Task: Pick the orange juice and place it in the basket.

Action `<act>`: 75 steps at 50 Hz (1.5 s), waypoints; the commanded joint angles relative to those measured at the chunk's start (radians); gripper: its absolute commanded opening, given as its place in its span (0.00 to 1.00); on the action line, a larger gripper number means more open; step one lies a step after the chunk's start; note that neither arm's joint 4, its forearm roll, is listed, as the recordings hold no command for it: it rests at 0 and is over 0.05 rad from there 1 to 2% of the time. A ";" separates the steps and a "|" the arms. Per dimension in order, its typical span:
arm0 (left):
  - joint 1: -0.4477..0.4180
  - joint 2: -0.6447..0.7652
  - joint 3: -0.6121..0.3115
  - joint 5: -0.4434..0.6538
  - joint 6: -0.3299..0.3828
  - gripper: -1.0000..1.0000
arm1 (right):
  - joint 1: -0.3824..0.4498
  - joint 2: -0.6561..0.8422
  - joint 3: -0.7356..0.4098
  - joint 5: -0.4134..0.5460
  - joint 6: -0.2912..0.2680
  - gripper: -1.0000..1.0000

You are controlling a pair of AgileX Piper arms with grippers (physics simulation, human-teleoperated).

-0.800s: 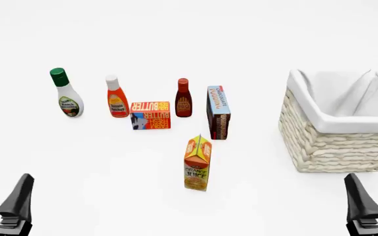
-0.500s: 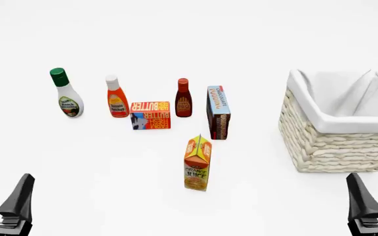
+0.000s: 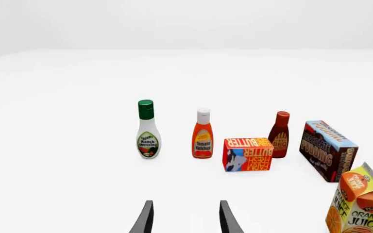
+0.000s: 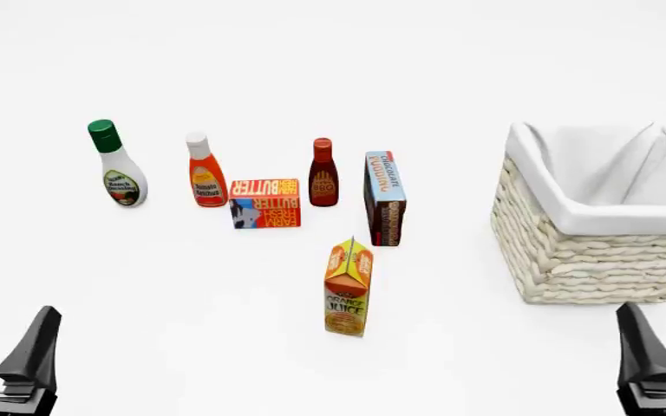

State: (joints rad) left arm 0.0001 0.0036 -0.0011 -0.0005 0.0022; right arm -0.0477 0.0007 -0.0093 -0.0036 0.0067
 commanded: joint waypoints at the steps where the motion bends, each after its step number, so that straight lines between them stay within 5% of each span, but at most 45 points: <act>1: 0.000 0.000 0.000 0.000 0.000 1.00 | 0.014 0.002 -0.024 0.021 0.038 1.00; 15: 0.000 0.000 0.000 -0.001 0.000 1.00 | 0.095 0.346 -0.173 -0.050 0.107 1.00; 18: 0.000 0.000 0.000 -0.001 0.000 1.00 | 0.118 0.387 -0.245 -0.002 0.078 1.00; 29: 0.001 0.000 0.000 0.000 0.000 1.00 | 0.178 0.685 -0.432 0.043 0.107 1.00; 51: 0.001 0.001 0.000 -0.001 0.000 1.00 | 0.307 0.992 -0.632 0.224 0.349 1.00; 55: 0.000 0.001 0.000 -0.001 0.000 1.00 | 0.340 1.051 -0.633 0.238 0.445 1.00; 64: 0.001 0.001 0.000 -0.001 0.000 1.00 | 0.386 1.095 -0.697 0.318 0.516 1.00; 68: 0.001 0.001 0.000 -0.001 0.000 1.00 | 0.439 1.109 -0.701 0.329 0.606 1.00; 75: 0.001 0.001 0.000 -0.001 0.000 1.00 | 0.491 1.154 -0.753 0.382 0.666 1.00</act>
State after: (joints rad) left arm 0.0006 0.0045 -0.0007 -0.0017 0.0025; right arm 0.3566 1.0948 -0.7055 0.3144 0.5544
